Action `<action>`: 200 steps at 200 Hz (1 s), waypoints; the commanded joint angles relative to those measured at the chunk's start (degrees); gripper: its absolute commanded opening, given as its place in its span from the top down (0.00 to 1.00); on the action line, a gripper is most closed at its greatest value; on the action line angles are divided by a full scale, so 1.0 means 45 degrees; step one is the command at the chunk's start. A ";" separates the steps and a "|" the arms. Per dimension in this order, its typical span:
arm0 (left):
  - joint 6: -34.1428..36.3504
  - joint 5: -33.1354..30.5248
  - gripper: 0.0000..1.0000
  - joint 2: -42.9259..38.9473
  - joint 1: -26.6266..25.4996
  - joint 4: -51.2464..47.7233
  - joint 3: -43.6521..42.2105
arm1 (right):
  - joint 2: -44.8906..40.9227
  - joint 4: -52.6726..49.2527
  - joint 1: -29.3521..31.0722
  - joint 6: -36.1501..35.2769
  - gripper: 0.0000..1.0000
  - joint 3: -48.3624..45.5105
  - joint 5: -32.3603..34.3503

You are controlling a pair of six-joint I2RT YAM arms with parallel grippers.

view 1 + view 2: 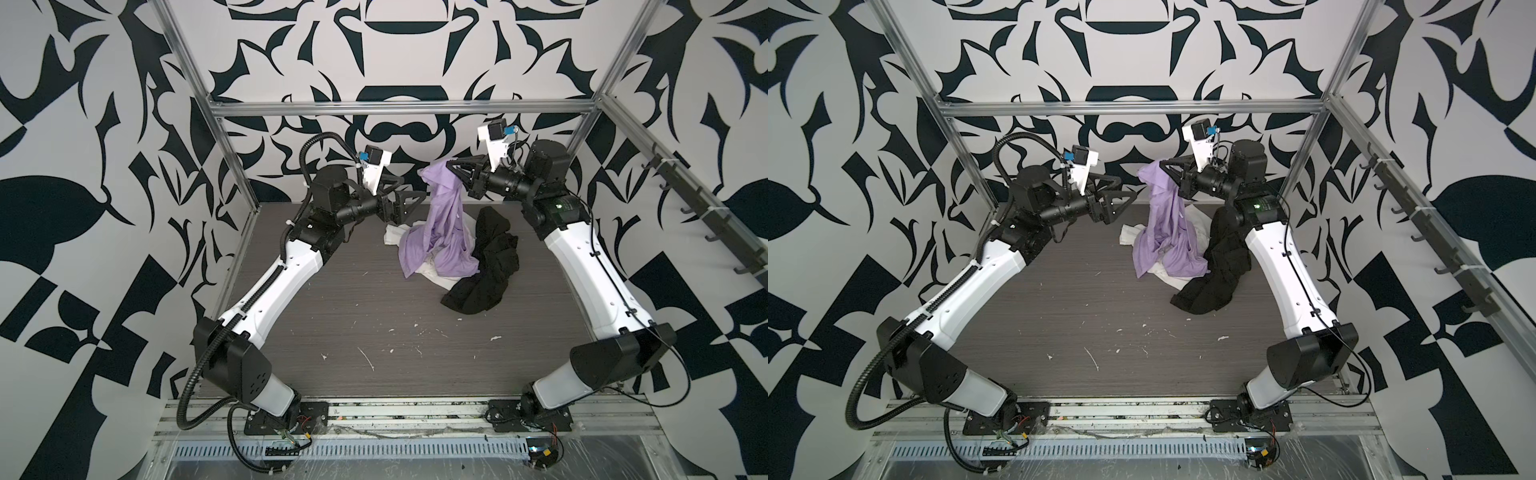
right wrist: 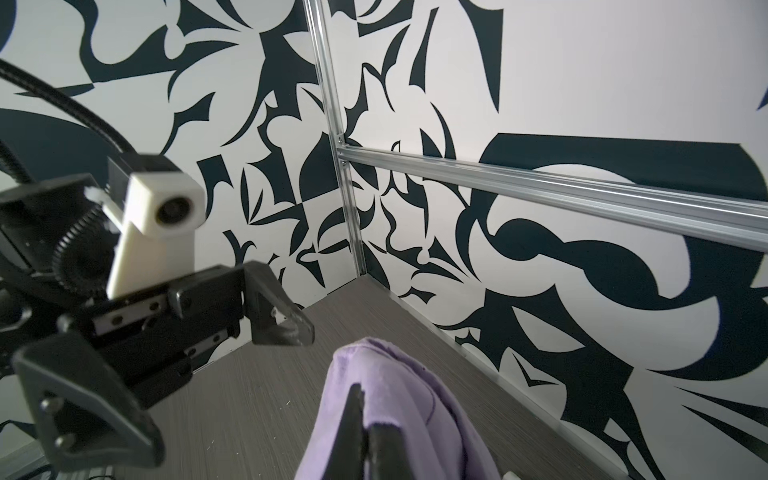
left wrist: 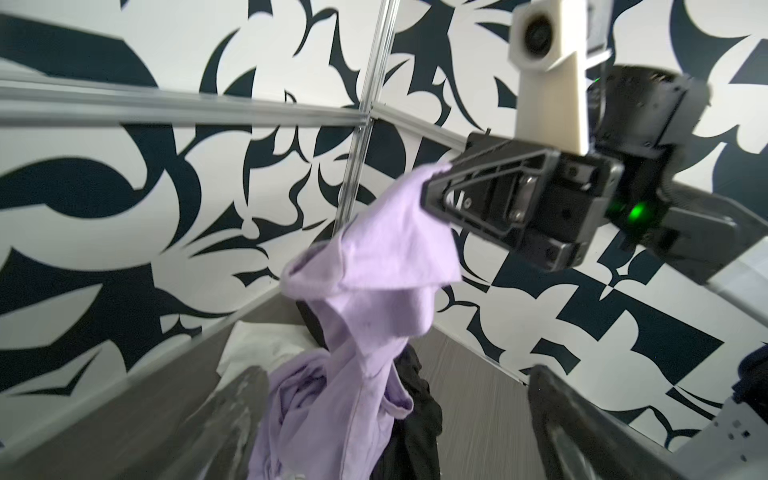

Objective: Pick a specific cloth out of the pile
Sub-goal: 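Raise the lavender shirt higher with the right gripper while the left gripper approaches it, then grasp the hanging lavender shirt with the left gripper beside the right gripper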

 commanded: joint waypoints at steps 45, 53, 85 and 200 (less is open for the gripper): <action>0.1765 0.0393 0.00 -0.0014 -0.0164 -0.1895 0.1845 | -0.0629 0.0109 0.0084 -0.0410 1.00 0.1423 -0.2427; 0.1904 0.0406 0.00 0.0017 -0.0249 -0.1941 0.1990 | -0.0647 0.0127 0.0076 -0.0307 1.00 0.1487 -0.2675; 0.2460 0.0402 0.00 0.0421 -0.0684 -0.2402 0.2815 | -0.0824 0.0883 0.0080 0.0459 1.00 0.1517 -0.3284; 0.2755 0.0290 0.00 0.1396 -0.1763 -0.2107 0.3496 | -0.1322 0.1883 0.0477 0.1254 1.00 0.1343 -0.3628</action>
